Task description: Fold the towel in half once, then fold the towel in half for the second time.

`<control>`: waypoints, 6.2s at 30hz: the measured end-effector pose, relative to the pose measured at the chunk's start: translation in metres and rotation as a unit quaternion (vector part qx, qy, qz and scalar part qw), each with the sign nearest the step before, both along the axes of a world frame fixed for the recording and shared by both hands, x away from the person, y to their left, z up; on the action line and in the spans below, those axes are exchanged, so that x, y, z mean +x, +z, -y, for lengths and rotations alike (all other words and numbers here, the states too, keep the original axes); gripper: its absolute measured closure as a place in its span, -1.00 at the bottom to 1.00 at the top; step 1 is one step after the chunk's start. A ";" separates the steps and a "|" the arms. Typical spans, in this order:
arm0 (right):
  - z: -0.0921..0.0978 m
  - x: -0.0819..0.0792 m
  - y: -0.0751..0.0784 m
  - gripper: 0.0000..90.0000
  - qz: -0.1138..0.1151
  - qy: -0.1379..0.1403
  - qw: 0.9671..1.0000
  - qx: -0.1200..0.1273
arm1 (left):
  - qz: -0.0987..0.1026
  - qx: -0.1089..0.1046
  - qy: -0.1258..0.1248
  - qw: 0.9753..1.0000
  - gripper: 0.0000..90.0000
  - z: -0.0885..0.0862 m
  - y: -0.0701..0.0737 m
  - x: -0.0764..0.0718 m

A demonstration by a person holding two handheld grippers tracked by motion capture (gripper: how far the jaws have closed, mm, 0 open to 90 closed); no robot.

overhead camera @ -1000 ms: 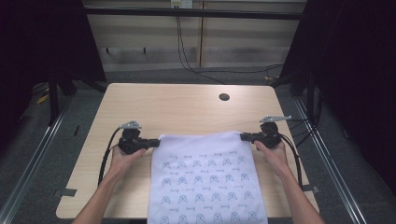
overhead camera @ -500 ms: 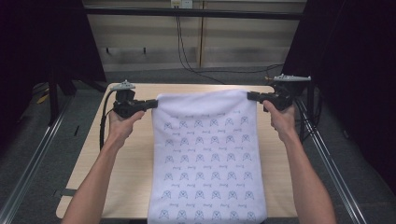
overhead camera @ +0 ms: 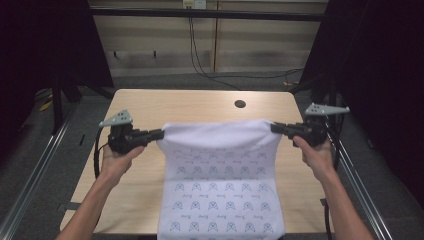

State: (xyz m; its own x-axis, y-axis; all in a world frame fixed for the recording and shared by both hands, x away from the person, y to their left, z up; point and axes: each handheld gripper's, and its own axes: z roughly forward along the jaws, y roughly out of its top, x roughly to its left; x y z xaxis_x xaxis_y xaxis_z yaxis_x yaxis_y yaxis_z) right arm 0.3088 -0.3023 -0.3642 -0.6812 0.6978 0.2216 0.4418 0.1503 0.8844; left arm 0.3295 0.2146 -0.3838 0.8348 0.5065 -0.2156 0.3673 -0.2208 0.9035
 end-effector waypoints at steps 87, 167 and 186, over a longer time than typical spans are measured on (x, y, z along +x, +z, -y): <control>-0.018 0.077 0.011 0.93 0.023 -0.072 0.996 -0.038 | 0.005 0.022 0.070 0.997 0.94 -0.007 0.014 0.068; -0.050 -0.041 -0.128 0.50 -0.121 0.064 0.973 -0.184 | -0.099 0.164 -0.022 0.981 0.86 0.022 -0.116 -0.012; -0.058 -0.063 -0.124 0.50 -0.138 0.097 0.967 -0.192 | -0.124 0.169 -0.068 0.975 0.82 0.008 -0.110 -0.059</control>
